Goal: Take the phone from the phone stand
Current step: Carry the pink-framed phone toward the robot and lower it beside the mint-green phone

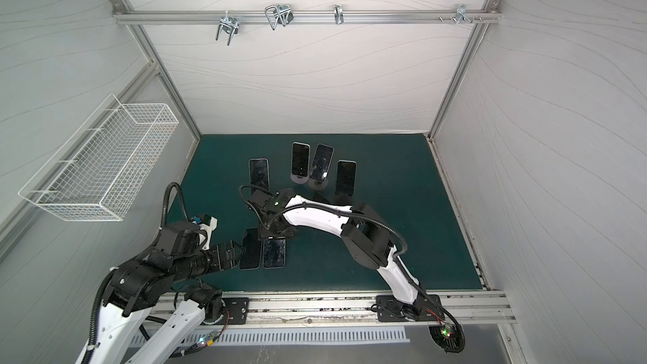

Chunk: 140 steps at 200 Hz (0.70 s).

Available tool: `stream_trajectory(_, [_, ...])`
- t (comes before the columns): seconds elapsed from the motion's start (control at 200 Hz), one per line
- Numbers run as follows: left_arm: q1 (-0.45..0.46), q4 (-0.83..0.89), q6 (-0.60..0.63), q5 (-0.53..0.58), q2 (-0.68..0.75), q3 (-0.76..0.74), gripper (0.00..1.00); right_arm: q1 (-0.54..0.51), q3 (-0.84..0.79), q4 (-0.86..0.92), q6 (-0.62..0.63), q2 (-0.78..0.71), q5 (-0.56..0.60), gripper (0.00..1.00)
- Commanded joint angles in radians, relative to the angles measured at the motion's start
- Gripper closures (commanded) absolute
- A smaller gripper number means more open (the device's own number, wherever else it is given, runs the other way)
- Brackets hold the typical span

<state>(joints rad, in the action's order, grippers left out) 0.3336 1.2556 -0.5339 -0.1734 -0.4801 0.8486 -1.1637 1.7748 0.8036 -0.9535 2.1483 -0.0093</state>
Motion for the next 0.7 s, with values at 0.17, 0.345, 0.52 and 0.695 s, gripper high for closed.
stream_trajectory(0.17, [-0.010, -0.019, -0.006, 0.007, 0.020, 0.007, 0.04, 0.021, 0.055, 0.085, -0.041, 0.062, -0.041, 0.53])
stream_trajectory(0.345, [-0.011, -0.016, -0.011, 0.013, 0.027, 0.010, 0.04, 0.027, 0.123, 0.121, -0.024, 0.127, -0.065, 0.53])
stream_trajectory(0.52, [-0.013, -0.018, -0.011, 0.014, 0.032, 0.009, 0.04, 0.034, 0.148, 0.120, -0.025, 0.152, -0.063, 0.52])
stream_trajectory(0.695, [-0.013, -0.016, -0.012, 0.014, 0.032, 0.009, 0.04, 0.041, 0.174, 0.132, -0.019, 0.177, -0.047, 0.49])
